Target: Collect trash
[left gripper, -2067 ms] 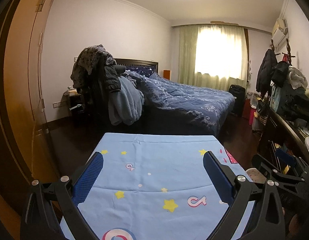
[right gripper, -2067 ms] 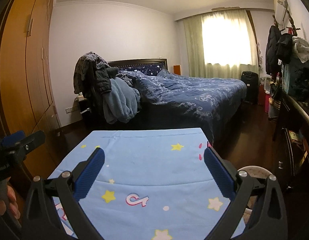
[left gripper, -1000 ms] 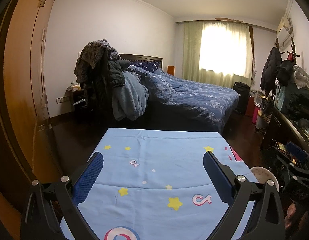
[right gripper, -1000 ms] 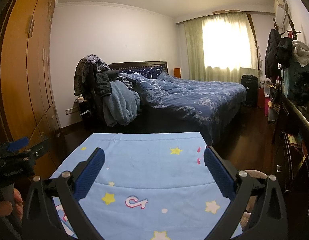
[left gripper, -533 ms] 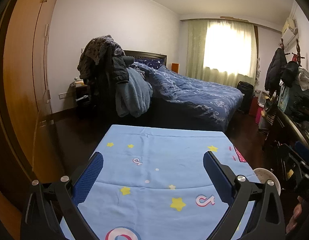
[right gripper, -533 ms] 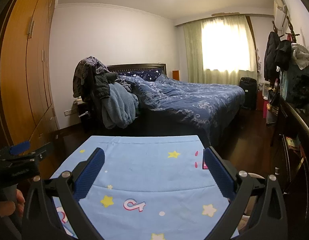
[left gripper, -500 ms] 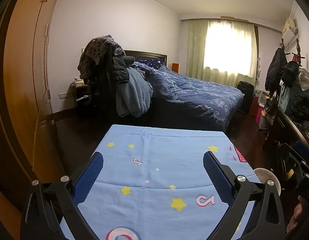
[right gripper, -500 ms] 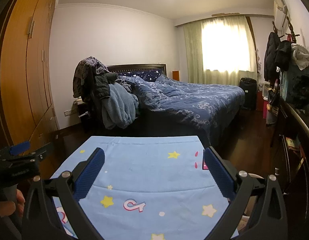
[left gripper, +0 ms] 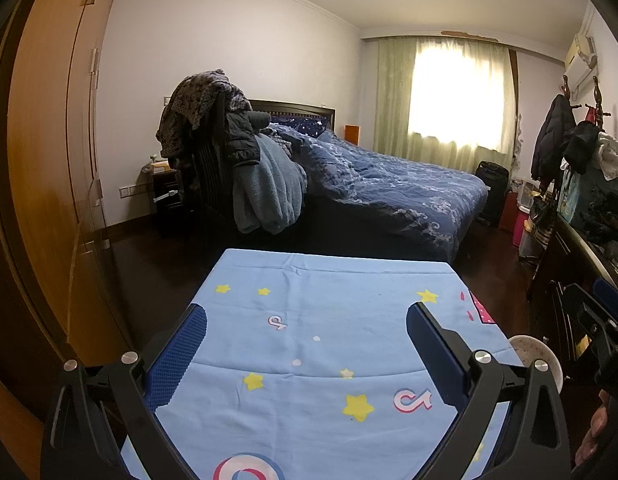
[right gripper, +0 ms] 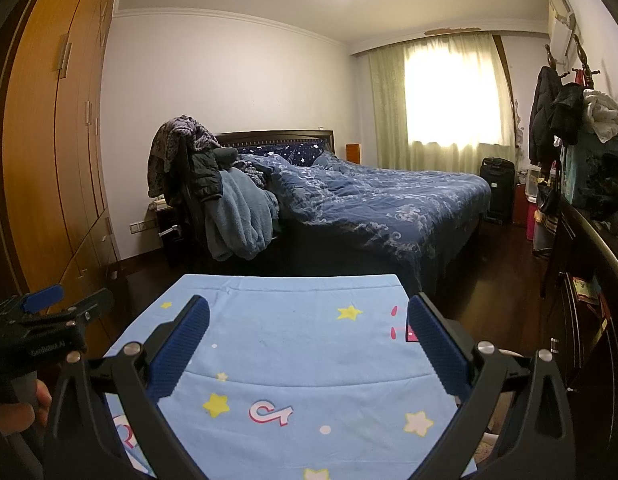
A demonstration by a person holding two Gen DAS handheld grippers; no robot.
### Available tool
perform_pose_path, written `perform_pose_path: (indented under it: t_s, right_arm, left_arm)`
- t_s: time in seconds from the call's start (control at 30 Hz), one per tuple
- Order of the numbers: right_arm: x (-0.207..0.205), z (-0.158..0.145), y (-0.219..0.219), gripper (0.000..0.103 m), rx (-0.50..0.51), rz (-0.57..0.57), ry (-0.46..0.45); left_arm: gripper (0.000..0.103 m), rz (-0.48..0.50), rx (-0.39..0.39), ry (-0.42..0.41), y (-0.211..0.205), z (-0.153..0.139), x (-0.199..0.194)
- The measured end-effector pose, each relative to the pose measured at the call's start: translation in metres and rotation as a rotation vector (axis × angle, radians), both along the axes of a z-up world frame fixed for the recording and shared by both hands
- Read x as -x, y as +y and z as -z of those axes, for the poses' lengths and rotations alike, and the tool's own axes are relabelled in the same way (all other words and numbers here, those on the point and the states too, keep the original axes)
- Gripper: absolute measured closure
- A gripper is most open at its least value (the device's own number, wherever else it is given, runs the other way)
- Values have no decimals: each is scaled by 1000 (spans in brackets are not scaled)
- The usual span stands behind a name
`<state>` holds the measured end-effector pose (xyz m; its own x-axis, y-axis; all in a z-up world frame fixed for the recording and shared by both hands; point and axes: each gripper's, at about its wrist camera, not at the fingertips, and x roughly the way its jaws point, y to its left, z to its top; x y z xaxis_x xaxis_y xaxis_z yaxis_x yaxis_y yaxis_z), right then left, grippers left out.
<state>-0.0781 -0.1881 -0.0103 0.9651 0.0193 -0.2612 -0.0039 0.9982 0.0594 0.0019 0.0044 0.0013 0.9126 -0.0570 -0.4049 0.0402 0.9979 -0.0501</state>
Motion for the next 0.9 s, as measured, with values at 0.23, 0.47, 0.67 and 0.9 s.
perform_pose_path:
  t_s: [0.23, 0.47, 0.67, 0.9]
  right_arm:
    - [1, 1, 0, 3, 1, -2, 1]
    - [-1, 8, -1, 3, 2, -3, 14]
    - [-4, 10, 1, 3, 6, -8, 18]
    - [-4, 10, 1, 3, 5, -6, 19]
  left_arm:
    - [4, -4, 1, 2, 1, 1, 0]
    - [4, -4, -3, 12, 2, 5, 1]
    - [4, -6, 4, 4, 2, 5, 2]
    - [4, -50, -40, -45, -3, 2, 8]
